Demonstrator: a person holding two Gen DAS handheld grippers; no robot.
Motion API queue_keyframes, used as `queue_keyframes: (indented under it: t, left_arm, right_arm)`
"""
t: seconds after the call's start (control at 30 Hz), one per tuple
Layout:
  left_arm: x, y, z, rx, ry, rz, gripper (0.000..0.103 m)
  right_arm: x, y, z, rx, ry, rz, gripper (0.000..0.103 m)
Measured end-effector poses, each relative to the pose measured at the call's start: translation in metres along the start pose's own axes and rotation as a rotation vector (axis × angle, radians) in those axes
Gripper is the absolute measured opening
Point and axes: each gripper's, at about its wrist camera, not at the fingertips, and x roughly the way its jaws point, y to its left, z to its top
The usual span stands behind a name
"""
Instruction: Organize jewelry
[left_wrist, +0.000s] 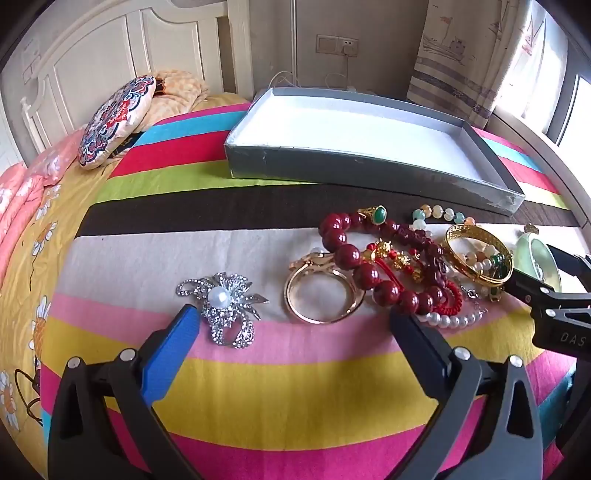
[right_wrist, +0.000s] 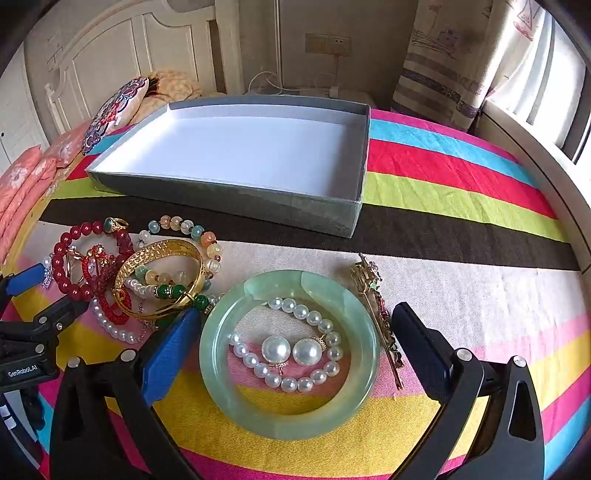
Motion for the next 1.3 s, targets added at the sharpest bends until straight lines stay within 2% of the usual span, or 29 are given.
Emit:
queue_keyframes:
  t: [0.23,0.3,0.4,0.43,0.53,0.63,0.67,0.73,0.77,0.83,0.9,1.03,1.3]
  left_arm:
    - [-0.002,0.001,-0.002,-0.002,0.012,0.000,0.101]
    - [-0.005,0.000,-0.004,0.011,0.026,-0.008,0.101]
    - [-0.014,0.004,-0.016,0.002,0.012,0.005,0.101]
    - [-0.022,0.002,-0.023,0.003,-0.014,0.014,0.101]
    - [-0.062,-0.002,-0.045,0.014,-0.178,0.000,0.101]
    - [-0.092,-0.010,-0.059,0.028,-0.307,0.005,0.101]
    - [-0.105,-0.013,-0.066,0.028,-0.372,0.020,0.101]
    - [-0.124,-0.021,-0.068,0.017,-0.445,0.040,0.101]
    - [-0.135,-0.023,-0.073,0.008,-0.487,0.040,0.101]
    - [-0.154,-0.033,-0.081,0.008,-0.570,0.027,0.101]
    - [-0.166,-0.041,-0.085,0.008,-0.611,0.034,0.101]
    - [-0.173,-0.050,-0.086,0.005,-0.619,0.010,0.101]
    - [-0.178,-0.052,-0.089,0.009,-0.629,0.013,0.101]
  right_arm:
    - [-0.005,0.000,-0.006,-0.002,0.035,0.014,0.099]
    - [-0.013,0.003,-0.014,-0.015,0.061,0.020,0.099]
    - [-0.030,0.004,-0.035,-0.016,0.045,0.047,0.099]
    - [-0.040,0.004,-0.041,-0.018,0.013,0.063,0.099]
    - [-0.069,0.004,-0.055,-0.017,-0.099,0.112,0.099]
    - [-0.095,0.002,-0.070,-0.014,-0.205,0.153,0.099]
    - [-0.099,0.002,-0.070,-0.016,-0.227,0.150,0.099]
    - [-0.117,0.006,-0.076,-0.015,-0.302,0.125,0.099]
    - [-0.131,0.005,-0.083,-0.003,-0.372,0.110,0.099]
    - [-0.149,0.001,-0.089,0.025,-0.454,0.093,0.099]
    - [-0.166,-0.001,-0.093,0.051,-0.526,0.083,0.099]
    - [-0.184,0.001,-0.093,0.035,-0.575,0.051,0.099]
    - [-0.184,0.004,-0.099,0.017,-0.577,0.057,0.099]
